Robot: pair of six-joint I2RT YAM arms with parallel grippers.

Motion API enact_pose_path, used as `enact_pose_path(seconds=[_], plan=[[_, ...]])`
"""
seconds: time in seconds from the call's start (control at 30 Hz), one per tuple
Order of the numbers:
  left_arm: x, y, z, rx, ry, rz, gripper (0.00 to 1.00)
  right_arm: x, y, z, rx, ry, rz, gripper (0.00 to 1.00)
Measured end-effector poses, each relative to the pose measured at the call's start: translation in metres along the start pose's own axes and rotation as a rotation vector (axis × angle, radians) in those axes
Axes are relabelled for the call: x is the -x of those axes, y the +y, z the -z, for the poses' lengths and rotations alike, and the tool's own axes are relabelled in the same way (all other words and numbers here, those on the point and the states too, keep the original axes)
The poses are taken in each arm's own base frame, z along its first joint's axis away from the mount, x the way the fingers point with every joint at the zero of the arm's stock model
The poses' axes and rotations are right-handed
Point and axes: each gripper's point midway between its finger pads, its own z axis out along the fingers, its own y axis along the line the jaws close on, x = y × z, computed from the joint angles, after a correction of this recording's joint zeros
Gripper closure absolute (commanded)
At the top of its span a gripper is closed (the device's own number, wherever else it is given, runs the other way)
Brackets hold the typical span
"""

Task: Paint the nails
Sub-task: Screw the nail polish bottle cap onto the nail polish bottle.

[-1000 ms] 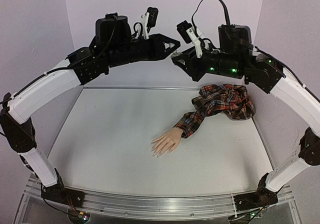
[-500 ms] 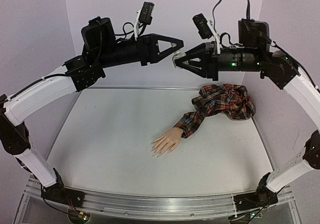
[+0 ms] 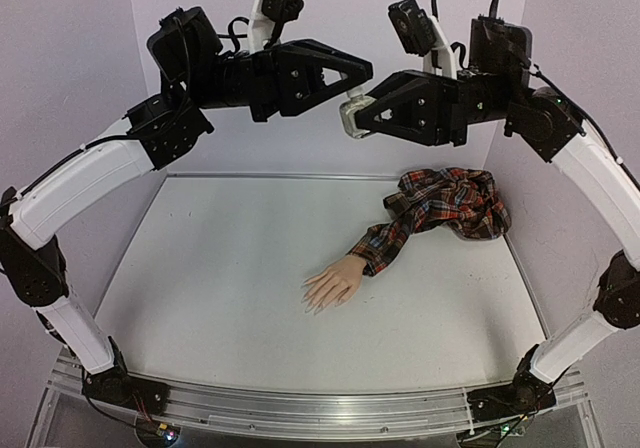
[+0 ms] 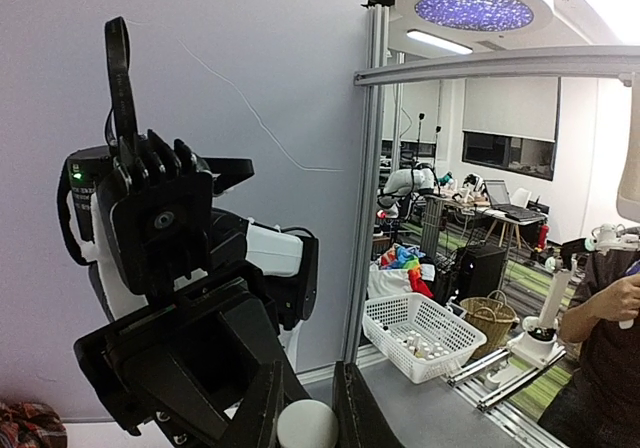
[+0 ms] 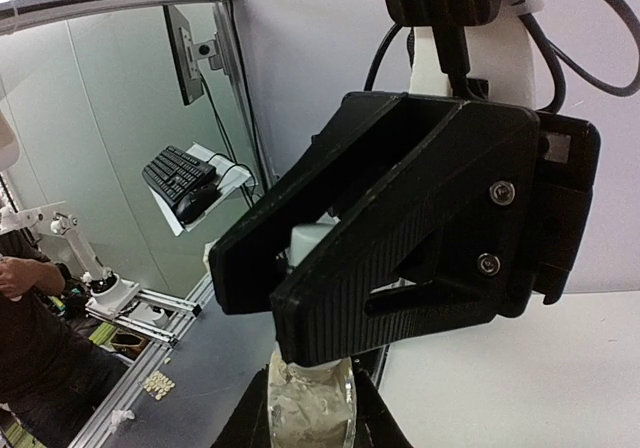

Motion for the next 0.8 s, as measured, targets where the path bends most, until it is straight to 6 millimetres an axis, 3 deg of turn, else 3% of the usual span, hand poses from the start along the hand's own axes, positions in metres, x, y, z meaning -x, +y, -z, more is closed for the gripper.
enact_pose_path(seconds=[0.03, 0.13, 0.3, 0.6, 0.8], plan=[[0.0, 0.0, 0.0, -0.002, 0.001, 0.0, 0.77, 0.0, 0.0, -0.001, 0.007, -0.001, -0.007, 1.0], [-0.005, 0.005, 0.002, 0.014, 0.02, 0.026, 0.46, 0.004, 0.0, 0.0, 0.013, -0.015, 0.001, 1.0], [-0.013, 0.024, 0.015, 0.103, 0.046, 0.072, 0.26, 0.0, -0.005, -0.001, 0.014, -0.023, 0.01, 1.0], [-0.039, 0.042, 0.043, 0.319, 0.083, 0.143, 0.17, -0.023, -0.035, 0.001, -0.099, -0.016, -0.011, 1.0], [-0.05, 0.049, 0.065, 0.467, 0.072, 0.158, 0.14, -0.024, -0.064, 0.018, -0.352, -0.033, 0.024, 1.0]])
